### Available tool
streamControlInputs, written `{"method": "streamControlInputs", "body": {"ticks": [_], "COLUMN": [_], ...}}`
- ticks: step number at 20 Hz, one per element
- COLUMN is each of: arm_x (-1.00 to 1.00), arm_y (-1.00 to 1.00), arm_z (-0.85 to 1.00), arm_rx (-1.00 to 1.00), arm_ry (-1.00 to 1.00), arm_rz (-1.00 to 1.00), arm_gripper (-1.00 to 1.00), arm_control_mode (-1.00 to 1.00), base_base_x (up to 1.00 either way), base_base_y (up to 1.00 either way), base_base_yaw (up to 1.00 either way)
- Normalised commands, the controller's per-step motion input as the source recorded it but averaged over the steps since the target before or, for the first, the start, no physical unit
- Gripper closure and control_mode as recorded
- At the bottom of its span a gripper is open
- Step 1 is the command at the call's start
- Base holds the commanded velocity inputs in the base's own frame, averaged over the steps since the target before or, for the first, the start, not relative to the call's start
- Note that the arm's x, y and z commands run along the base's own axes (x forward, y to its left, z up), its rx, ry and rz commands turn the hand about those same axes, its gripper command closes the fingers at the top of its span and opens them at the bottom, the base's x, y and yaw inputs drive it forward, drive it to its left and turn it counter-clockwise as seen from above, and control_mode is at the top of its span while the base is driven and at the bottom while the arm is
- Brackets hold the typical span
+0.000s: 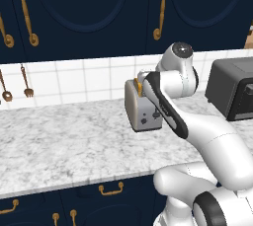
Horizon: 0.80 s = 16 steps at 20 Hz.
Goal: Start the toaster. Once the lever pops up, take the bread to the plate on the dining counter.
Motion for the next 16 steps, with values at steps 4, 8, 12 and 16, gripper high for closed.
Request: {"method": "streamControlInputs", "body": {"ticks": [4, 8, 12, 16], "arm_x": [0.00, 0.00, 0.00, 0.00], "arm_y": [0.00, 0.00, 0.00, 0.00], "arm_z": [0.00, 0.00, 0.00, 0.00], "arm_rx": [0.00, 0.00, 0.00, 0.00], "arm_ry": [0.00, 0.00, 0.00, 0.00], "arm_rz": [0.00, 0.00, 0.00, 0.00], "arm_gripper": [-1.00, -1.00, -1.00, -1.00], "arm_control_mode": [-1.00, -1.00, -1.00, -1.00], "base_base_x": [0.00, 0.00, 0.00, 0.00], "base_base_y": [0.00, 0.00, 0.00, 0.00], "base_base_yaw": [0.00, 0.00, 0.00, 0.00]}}
